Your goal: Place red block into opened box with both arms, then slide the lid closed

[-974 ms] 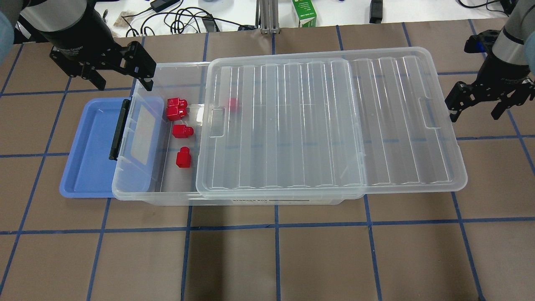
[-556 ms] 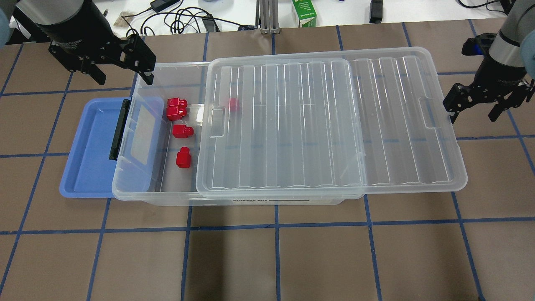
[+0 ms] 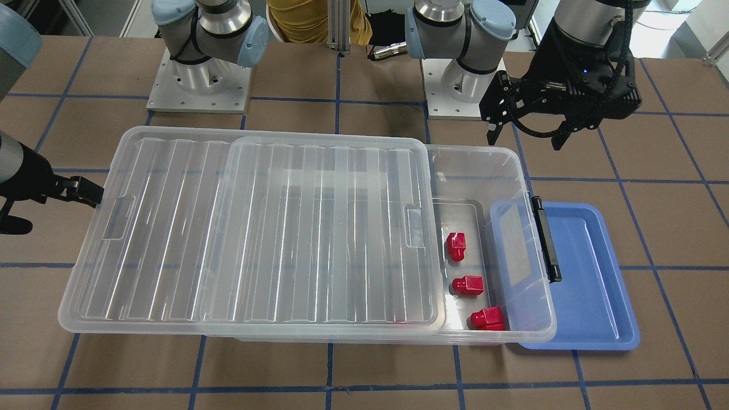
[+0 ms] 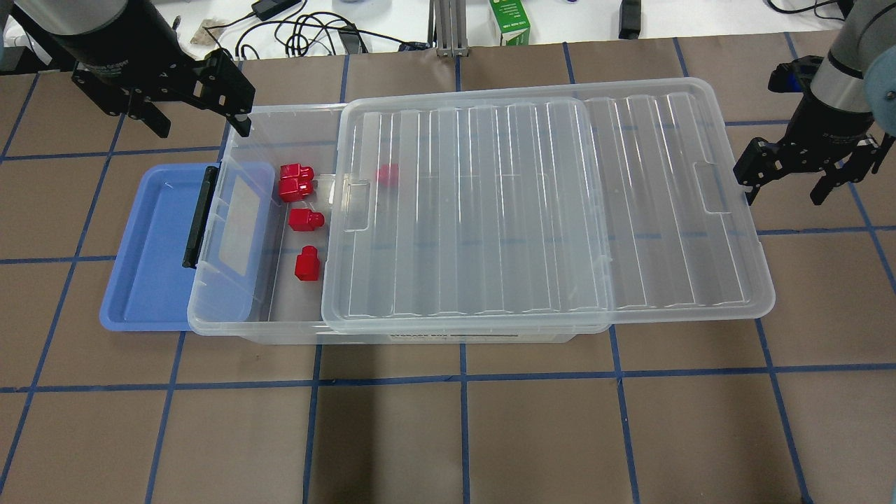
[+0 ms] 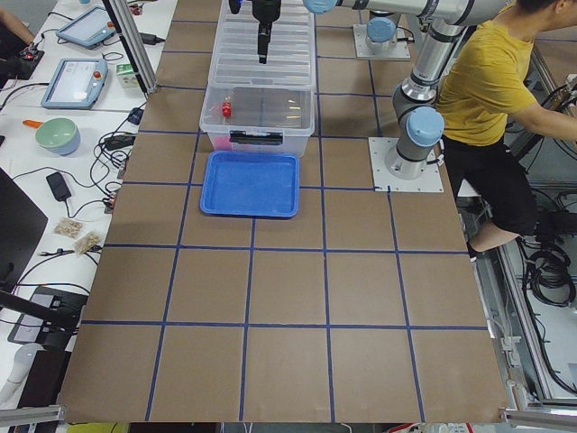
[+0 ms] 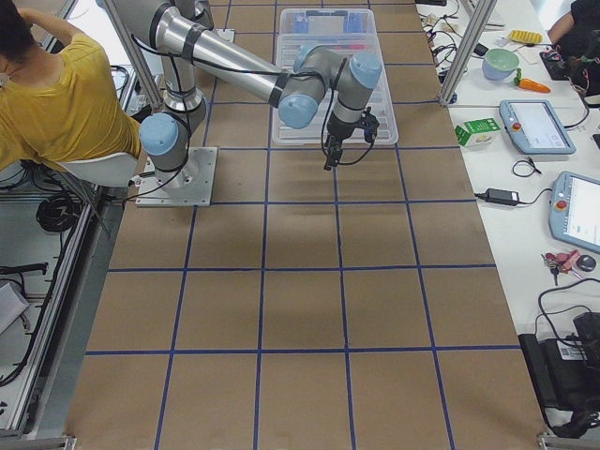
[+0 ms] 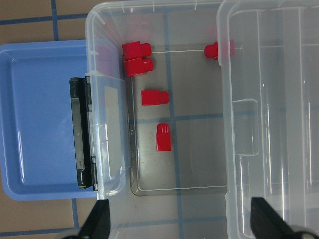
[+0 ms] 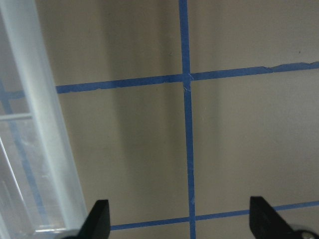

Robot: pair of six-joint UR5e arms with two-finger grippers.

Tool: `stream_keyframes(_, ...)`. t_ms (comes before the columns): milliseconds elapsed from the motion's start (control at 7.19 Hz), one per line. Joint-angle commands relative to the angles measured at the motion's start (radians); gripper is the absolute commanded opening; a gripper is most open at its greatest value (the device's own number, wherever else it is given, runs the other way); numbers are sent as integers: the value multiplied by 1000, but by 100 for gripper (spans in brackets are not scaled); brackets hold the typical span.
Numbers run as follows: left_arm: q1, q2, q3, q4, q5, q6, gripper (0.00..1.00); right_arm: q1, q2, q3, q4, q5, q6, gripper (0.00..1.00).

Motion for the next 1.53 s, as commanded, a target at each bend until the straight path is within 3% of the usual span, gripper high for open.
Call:
stream_keyframes(0, 1, -2, 6, -1, -3, -1, 100, 5, 1, 0, 1, 66, 18, 100)
stream_keyframes(1391, -1, -5, 4, -3, -1, -27, 100, 290, 48, -1, -46, 103, 312, 100)
